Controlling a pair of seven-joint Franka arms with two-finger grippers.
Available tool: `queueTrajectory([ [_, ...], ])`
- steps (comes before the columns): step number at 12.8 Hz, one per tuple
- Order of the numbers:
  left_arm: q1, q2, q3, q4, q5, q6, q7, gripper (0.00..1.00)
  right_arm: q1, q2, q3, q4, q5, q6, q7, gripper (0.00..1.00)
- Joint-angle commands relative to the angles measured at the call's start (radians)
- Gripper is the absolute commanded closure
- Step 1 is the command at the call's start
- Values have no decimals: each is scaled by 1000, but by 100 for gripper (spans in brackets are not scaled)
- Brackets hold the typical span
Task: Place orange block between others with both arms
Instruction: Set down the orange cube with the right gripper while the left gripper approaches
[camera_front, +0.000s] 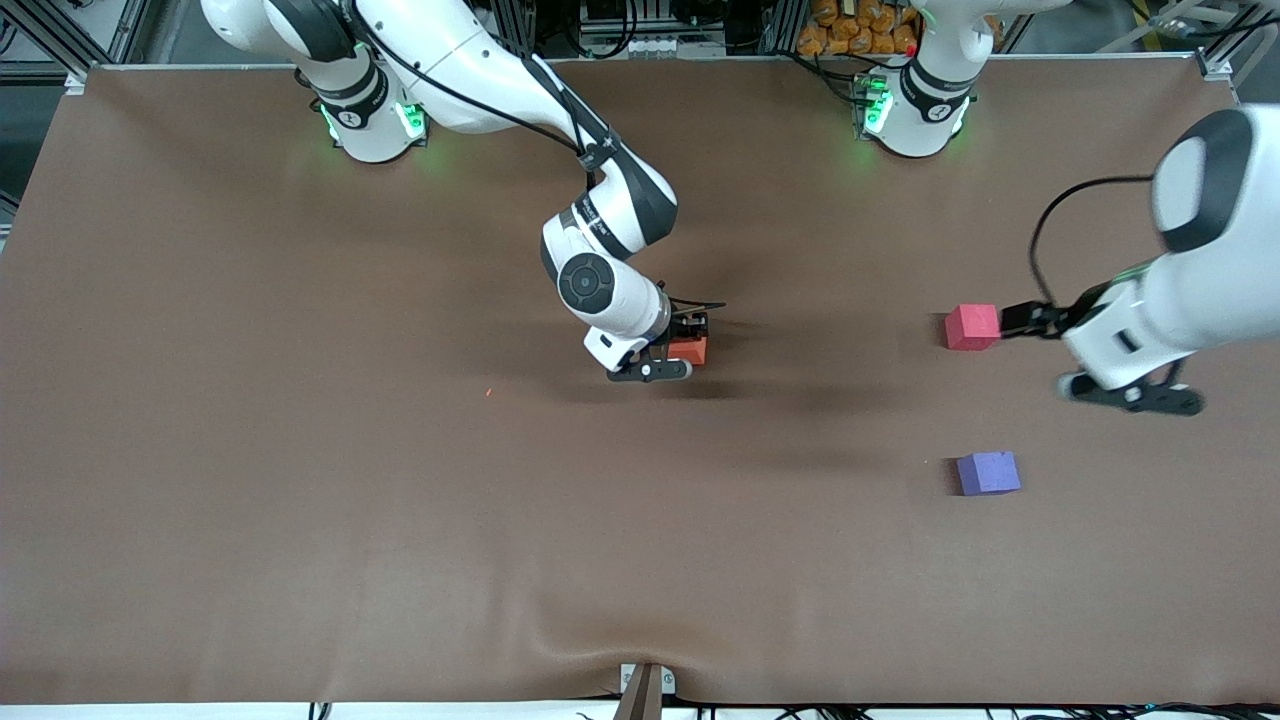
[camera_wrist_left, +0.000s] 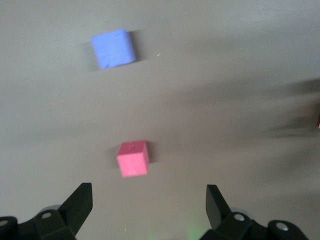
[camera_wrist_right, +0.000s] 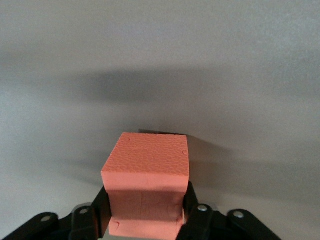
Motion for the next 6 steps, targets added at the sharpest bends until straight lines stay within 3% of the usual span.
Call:
queueTrajectory([
  [1, -81, 43, 3, 17, -19, 42, -61, 0, -13, -34, -25, 26, 12, -25, -25, 0],
  [4, -167, 91, 1, 19, -34, 74, -136, 0, -120, -206, -34, 26, 10, -288, -20, 0],
  [6, -247, 112, 3, 19, -64, 99, -218, 0, -215, -328, -37, 26, -37, -474, -20, 0],
])
